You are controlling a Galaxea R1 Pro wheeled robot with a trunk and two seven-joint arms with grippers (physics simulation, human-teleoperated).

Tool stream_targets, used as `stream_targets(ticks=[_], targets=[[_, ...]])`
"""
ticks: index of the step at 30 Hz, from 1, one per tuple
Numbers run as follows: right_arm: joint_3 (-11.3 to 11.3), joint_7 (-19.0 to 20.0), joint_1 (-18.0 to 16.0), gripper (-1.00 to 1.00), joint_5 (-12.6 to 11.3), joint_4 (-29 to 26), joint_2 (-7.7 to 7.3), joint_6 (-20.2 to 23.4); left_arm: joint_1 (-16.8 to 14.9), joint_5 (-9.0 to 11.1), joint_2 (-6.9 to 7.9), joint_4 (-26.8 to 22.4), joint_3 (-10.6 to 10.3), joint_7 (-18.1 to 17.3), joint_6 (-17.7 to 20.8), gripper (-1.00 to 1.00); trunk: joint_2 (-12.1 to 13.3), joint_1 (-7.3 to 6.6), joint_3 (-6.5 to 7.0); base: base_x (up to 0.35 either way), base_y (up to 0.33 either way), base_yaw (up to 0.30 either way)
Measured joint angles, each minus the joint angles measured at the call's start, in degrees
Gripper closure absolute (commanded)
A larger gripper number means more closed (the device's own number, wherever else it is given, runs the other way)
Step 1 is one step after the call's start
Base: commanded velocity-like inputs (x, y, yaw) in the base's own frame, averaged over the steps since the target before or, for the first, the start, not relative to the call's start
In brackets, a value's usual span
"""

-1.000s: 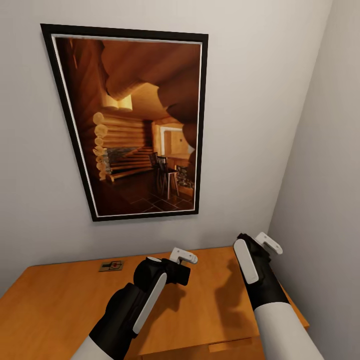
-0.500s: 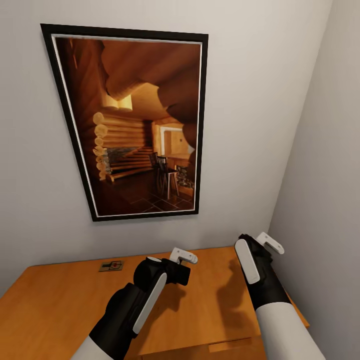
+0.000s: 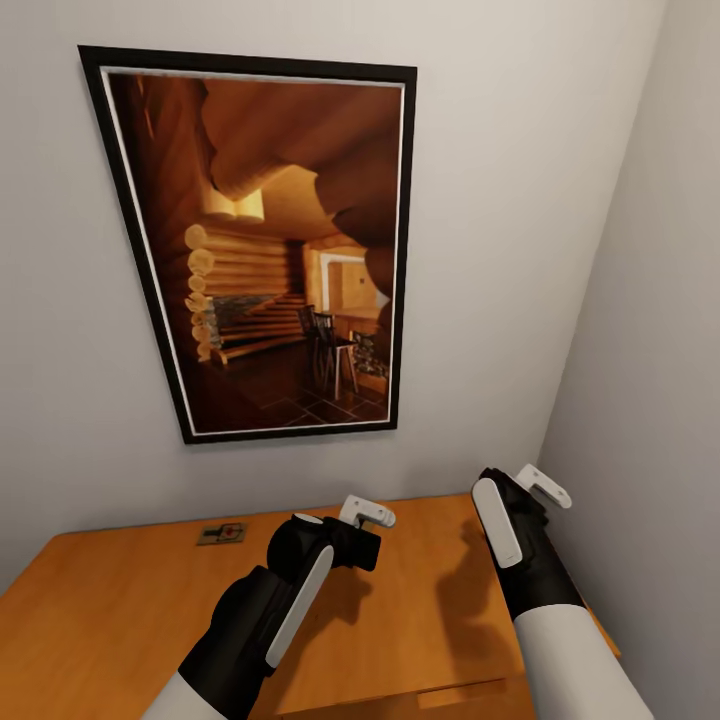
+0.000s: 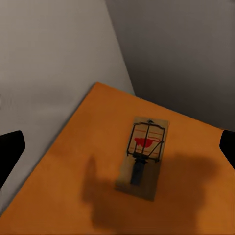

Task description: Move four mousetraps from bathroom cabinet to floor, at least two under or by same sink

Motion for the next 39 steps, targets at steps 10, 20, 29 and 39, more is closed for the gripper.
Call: stream_targets(ticks=[10,20,29,39], targets=[[-0.21,0.0,0.0,-1.0,-0.06,0.09,-0.12,0.0,0.0,0.01,0.0,0.0,0.0,-0.03,0.0,1.0,0.0,-0.01,0.0,0.165,0.0,0.0],[-0.22,-0.19,0.0,-1.0,-0.1,0.14,-0.13,0.0,0.0,0.01,0.0,0.0,0.0,-0.08,0.0,1.0,0.0,0.01,0.0,0.037,0.0,0.0],[-0.22,0.44,0.0,-1.0,-0.2,0.2,-0.13,0.0,0.0,0.01,0.0,0.0,0.0,-0.08,0.0,1.0,0.0,0.01,0.0,0.001,0.0,0.0],[-0.27,0.87,0.0,-1.0,-0.58,0.29,-0.17,-0.22,0.0,0.02,0.0,0.0,0.0,-0.08,0.0,1.0,0.0,0.01,0.0,0.0,0.0,0.0]])
